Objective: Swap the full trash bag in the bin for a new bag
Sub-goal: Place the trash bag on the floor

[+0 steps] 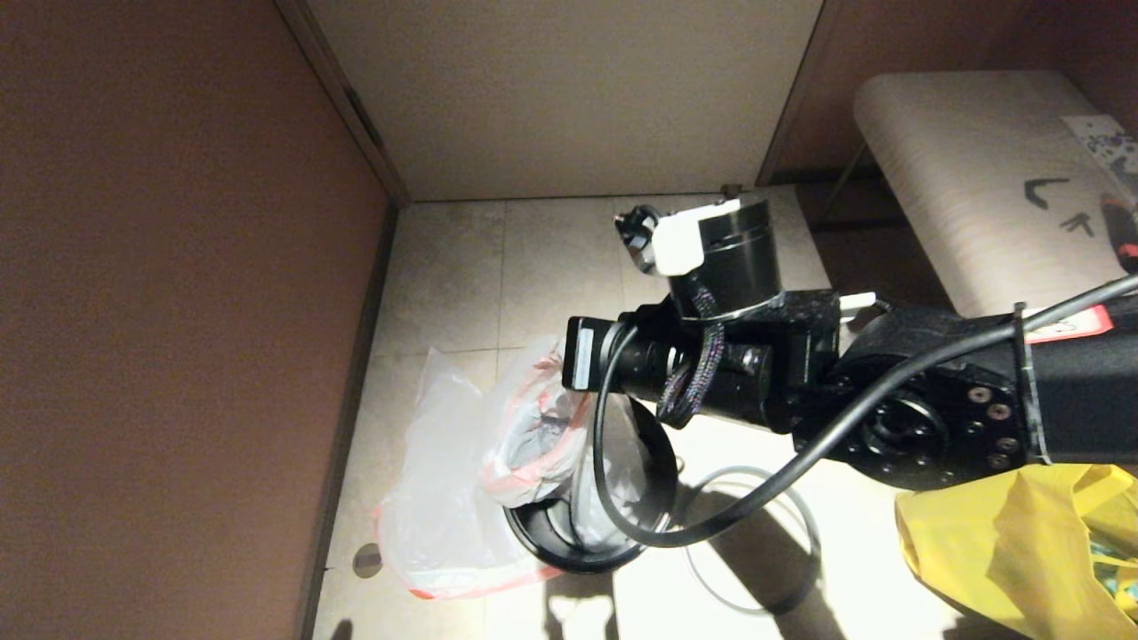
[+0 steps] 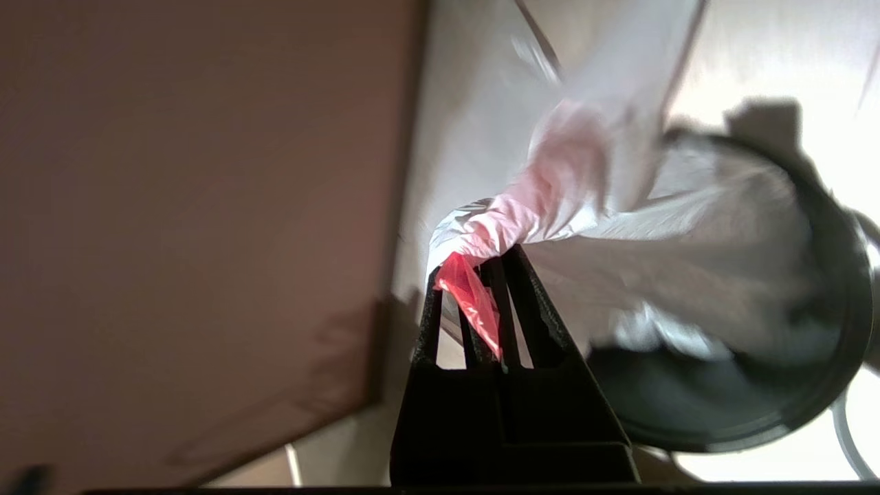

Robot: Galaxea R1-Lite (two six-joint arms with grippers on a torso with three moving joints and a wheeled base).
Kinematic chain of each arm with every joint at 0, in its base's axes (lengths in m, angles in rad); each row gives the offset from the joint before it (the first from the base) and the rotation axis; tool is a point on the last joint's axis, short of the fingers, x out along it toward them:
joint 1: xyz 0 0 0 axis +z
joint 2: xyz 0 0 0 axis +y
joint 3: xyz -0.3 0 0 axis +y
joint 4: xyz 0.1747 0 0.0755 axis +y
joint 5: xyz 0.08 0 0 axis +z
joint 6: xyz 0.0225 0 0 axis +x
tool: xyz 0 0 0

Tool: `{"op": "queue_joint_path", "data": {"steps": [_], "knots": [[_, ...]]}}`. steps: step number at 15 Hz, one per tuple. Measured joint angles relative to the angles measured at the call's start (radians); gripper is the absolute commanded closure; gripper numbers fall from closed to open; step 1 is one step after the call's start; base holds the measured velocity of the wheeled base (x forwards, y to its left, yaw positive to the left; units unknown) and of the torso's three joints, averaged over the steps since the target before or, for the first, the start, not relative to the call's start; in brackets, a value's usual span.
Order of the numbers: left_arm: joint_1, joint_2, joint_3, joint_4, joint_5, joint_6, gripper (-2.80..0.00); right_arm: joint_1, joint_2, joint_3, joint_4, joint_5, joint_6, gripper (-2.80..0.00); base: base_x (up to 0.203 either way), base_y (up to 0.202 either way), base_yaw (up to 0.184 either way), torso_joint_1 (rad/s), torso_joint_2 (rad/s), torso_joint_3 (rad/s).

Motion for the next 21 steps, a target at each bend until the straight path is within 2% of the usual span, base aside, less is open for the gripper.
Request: {"op": "queue_joint_path", "data": {"steps": [5,8,11,13,15,16,18,21], "knots": [[0.0,0.0,0.0,0.0,0.0,0.0,0.0,0.006,-0.132,-0.091,0.019,-0.001,-0.004,0.0,0.0,0.0,0.0,0.0,0.0,0.0],[0.0,0.0,0.0,0.0,0.0,0.0,0.0,-0.002,-0.192,-0.244,0.116,-0.004,-0.015,0.0,0.0,0.0,0.0,0.0,0.0,0.0],[0.0,0.0,0.0,0.0,0.0,0.0,0.0,-0.017,-0.228,-0.4,0.219,-0.023,-0.101,0.0,0.0,0.0,0.0,0.0,0.0,0.0],[0.0,0.0,0.0,0.0,0.0,0.0,0.0,-0.028,-0.238,-0.463,0.221,-0.098,-0.201,0.0,0.0,0.0,0.0,0.0,0.0,0.0],[0.0,0.0,0.0,0.0,0.0,0.0,0.0,-0.06,-0.242,-0.483,0.193,-0.178,-0.309,0.0,0.0,0.0,0.0,0.0,0.0,0.0],[0.0,0.0,0.0,0.0,0.0,0.0,0.0,-0.083,-0.241,-0.487,0.173,-0.209,-0.334,0.0,0.0,0.0,0.0,0.0,0.0,0.0],[0.0,0.0,0.0,0.0,0.0,0.0,0.0,-0.142,-0.233,-0.487,0.158,-0.253,-0.341,0.0,0.0,0.0,0.0,0.0,0.0,0.0],[0.0,0.0,0.0,0.0,0.0,0.0,0.0,-0.242,-0.221,-0.485,0.156,-0.266,-0.339,0.0,0.0,0.0,0.0,0.0,0.0,0.0]]}}
